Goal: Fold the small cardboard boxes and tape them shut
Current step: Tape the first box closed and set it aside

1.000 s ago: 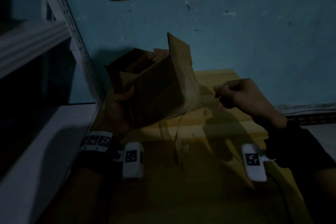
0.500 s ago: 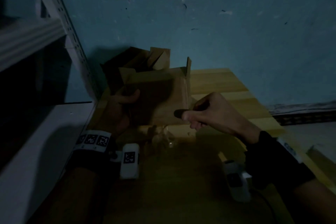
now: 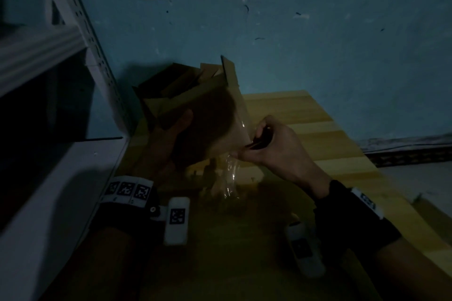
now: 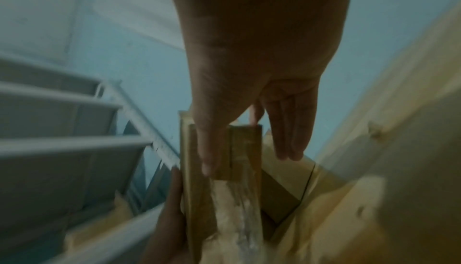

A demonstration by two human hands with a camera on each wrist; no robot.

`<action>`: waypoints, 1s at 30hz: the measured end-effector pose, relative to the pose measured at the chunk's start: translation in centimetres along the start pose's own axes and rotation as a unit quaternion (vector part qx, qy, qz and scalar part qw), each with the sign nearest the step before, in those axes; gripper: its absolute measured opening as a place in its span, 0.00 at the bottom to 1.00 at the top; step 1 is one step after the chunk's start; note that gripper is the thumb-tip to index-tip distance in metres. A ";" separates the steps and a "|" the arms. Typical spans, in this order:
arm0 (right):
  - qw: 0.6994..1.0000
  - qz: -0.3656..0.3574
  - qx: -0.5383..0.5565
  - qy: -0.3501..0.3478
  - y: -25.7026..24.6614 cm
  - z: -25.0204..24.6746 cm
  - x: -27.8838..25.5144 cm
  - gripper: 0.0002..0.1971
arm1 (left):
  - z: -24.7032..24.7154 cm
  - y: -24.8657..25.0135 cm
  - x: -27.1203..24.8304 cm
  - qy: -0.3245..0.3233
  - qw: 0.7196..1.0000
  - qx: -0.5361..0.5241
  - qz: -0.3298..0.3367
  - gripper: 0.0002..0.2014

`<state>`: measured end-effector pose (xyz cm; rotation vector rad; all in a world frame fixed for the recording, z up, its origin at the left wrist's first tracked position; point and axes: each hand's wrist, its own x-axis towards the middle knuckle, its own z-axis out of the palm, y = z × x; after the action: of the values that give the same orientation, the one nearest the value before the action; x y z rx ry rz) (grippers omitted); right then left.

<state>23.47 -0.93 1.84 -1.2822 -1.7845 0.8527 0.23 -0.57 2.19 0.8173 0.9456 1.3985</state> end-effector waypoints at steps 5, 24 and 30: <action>0.981 0.046 0.178 -0.057 -0.7 -0.3 -0.1 0.41 | 0.2 0.0 0.2 -0.021 0.998 -0.023 -0.054 0.39; 0.972 -0.229 -0.032 -0.027 1.5 -3.3 1.2 0.36 | -1.2 2.1 -0.9 -0.086 0.984 0.055 -0.145 0.40; 0.950 -0.262 -0.169 -0.023 2.2 -3.1 1.5 0.43 | -0.1 1.3 -1.2 -0.042 0.980 0.129 -0.143 0.22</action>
<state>26.81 1.38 1.78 -0.9099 -2.2310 0.2875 -0.39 -1.73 3.42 0.8856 1.1445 0.9988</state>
